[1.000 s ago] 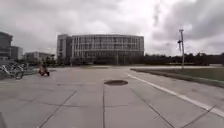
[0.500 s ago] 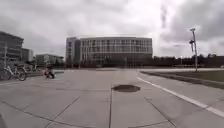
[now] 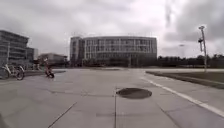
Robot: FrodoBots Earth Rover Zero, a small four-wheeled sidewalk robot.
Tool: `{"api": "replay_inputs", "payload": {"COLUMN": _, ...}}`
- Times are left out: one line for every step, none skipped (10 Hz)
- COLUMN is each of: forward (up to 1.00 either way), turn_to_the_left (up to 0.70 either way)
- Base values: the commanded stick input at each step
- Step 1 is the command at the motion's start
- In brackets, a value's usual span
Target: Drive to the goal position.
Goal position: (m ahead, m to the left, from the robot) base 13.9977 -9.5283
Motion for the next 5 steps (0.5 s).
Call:
{"api": "replay_inputs", "payload": {"forward": 1.0, "turn_to_the_left": 0.0}}
{"api": "replay_inputs", "payload": {"forward": 1.0, "turn_to_the_left": 0.0}}
{"api": "replay_inputs", "payload": {"forward": 1.0, "turn_to_the_left": 0.0}}
{"api": "replay_inputs", "payload": {"forward": 1.0, "turn_to_the_left": -0.19}}
{"api": "replay_inputs", "payload": {"forward": 1.0, "turn_to_the_left": -0.06}}
